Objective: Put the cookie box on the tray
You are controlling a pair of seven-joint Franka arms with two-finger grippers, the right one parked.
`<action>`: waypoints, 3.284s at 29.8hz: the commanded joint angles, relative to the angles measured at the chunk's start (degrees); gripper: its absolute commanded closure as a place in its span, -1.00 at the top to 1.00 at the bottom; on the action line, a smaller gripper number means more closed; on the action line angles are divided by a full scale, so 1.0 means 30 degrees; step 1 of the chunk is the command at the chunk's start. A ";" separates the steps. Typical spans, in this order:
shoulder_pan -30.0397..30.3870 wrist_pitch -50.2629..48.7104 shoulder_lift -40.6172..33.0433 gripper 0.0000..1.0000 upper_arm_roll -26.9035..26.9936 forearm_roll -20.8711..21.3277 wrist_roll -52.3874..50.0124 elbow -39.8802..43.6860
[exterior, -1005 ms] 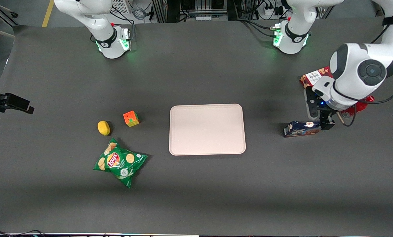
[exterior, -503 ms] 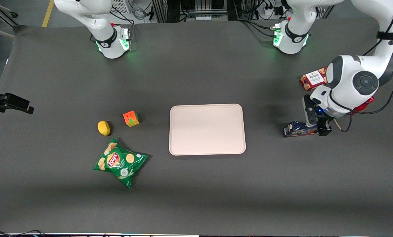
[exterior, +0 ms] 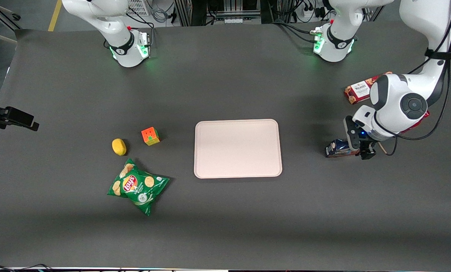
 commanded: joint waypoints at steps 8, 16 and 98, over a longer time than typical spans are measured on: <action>0.0052 0.1144 0.0861 0.76 -0.0031 -0.0322 -0.0099 0.0025; 0.0023 0.0968 0.0977 -0.58 -0.0031 -0.0352 -0.0070 0.0434; -0.0270 -1.5234 -0.1102 -1.00 -0.8347 -0.0264 -2.9913 1.3325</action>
